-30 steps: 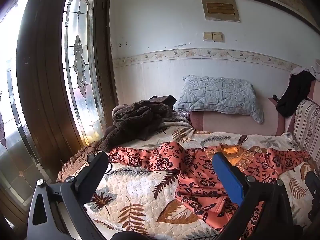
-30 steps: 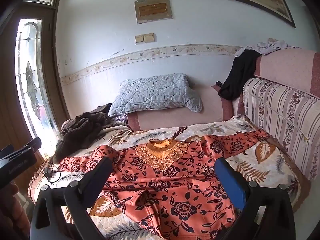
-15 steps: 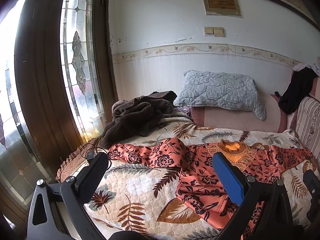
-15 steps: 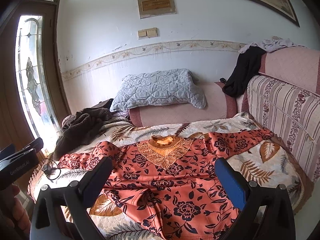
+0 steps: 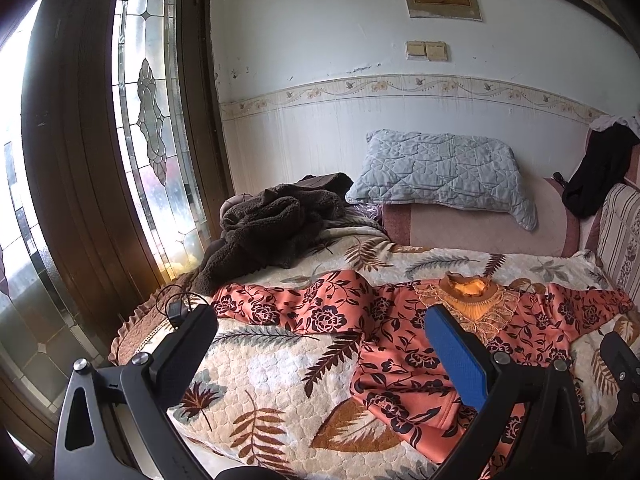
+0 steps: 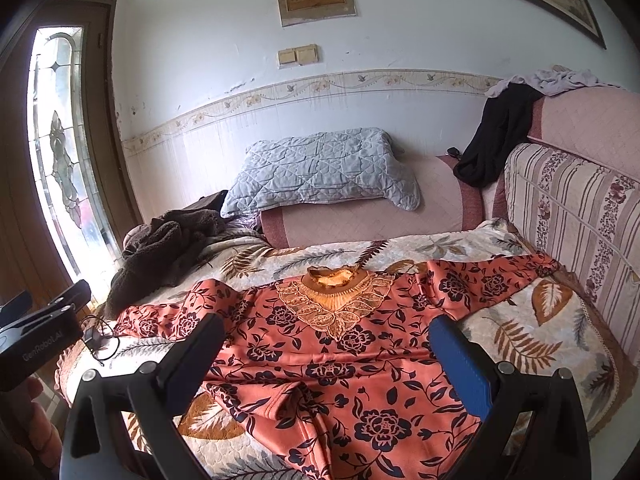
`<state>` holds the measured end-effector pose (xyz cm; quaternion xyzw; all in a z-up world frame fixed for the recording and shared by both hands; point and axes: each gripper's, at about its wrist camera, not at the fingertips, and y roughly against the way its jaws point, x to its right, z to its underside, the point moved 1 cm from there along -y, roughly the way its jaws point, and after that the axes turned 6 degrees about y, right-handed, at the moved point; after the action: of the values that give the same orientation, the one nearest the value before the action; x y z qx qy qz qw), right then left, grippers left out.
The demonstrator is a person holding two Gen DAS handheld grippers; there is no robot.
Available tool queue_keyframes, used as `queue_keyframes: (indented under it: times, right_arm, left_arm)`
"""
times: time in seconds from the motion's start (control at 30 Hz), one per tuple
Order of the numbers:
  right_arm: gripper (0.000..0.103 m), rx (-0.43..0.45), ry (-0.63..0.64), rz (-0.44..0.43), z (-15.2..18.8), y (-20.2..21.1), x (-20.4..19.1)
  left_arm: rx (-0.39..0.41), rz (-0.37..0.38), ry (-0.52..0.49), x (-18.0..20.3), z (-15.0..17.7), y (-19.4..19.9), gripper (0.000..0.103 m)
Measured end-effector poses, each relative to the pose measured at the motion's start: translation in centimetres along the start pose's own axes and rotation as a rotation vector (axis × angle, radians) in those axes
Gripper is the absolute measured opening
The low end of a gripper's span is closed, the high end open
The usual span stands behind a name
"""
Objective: Fold small clothes
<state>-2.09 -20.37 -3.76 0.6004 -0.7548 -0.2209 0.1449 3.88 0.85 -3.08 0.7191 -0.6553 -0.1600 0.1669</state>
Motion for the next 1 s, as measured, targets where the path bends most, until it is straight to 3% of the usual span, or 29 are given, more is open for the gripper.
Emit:
queue_keyframes:
  times: [0.33,0.63,0.7,0.83,0.93,1.0]
  right_arm:
    - [0.103,-0.014,0.005,0.006,-1.0,-4.2,0.5]
    - [0.103,-0.065,-0.077,0.020,-1.5,-11.4,4.5]
    - [0.103,-0.099,-0.148,-0.018,-1.3,-14.1,6.6]
    - [0.103,-0.189,-0.333,-0.081,0.5,-21.2,15.3]
    - [0.103,-0.179,-0.549,-0.032,2.6,-25.2,23.8]
    - [0.103,-0.150,-0.706,0.033,4.2,-26.6,29.1]
  left_arm:
    - [-0.029,-0.022,-0.028,2.1,-0.4,-3.3,0.103]
    - [-0.092,-0.039,-0.085,5.6,0.3,-9.8,0.103]
    - [-0.168,-0.010,-0.101,7.2,1.1,-13.0,0.103]
    - [-0.423,0.123,-0.084,10.8,4.6,-21.8,0.103]
    - [-0.602,0.158,-0.044,13.2,8.2,-28.0,0.103]
    - [-0.619,0.145,-0.024,13.9,9.8,-30.3,0.103]
